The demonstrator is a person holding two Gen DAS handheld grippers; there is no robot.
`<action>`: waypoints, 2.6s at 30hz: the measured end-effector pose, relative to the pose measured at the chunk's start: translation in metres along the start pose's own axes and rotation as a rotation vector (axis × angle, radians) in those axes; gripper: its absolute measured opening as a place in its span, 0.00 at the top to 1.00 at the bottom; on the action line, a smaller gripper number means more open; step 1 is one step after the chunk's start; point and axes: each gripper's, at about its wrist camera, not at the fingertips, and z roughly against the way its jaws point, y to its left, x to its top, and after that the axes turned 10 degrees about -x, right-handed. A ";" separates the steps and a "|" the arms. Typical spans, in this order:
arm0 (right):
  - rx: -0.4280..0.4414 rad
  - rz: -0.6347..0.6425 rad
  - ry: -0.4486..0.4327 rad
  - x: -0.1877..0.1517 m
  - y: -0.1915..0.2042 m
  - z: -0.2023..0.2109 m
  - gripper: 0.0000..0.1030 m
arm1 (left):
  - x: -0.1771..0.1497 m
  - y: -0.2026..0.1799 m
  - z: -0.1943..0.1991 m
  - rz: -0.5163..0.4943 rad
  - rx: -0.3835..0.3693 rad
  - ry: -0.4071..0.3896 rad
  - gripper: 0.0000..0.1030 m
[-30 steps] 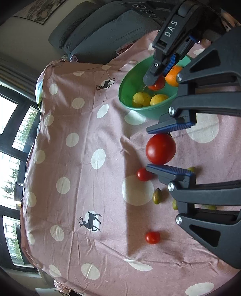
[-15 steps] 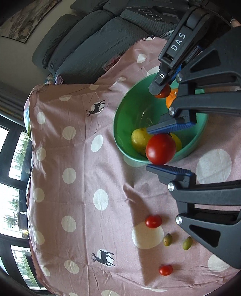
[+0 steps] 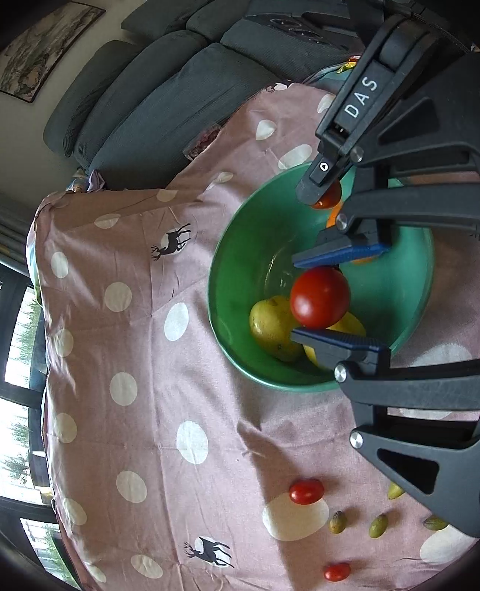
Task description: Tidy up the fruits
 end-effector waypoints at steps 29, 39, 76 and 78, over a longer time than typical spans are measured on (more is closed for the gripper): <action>-0.046 -0.025 0.009 0.005 -0.010 -0.006 0.66 | -0.013 -0.008 -0.038 -0.026 -0.030 0.082 0.71; -0.064 -0.025 -0.016 0.006 -0.010 -0.001 0.66 | -0.013 -0.006 -0.025 -0.012 -0.034 0.053 0.64; 0.131 0.465 -0.005 -0.078 0.153 -0.008 0.46 | -0.072 0.198 0.154 0.395 0.489 -0.190 0.28; 0.137 0.487 0.010 -0.083 0.160 -0.016 0.46 | -0.072 0.202 0.152 0.402 0.491 -0.178 0.28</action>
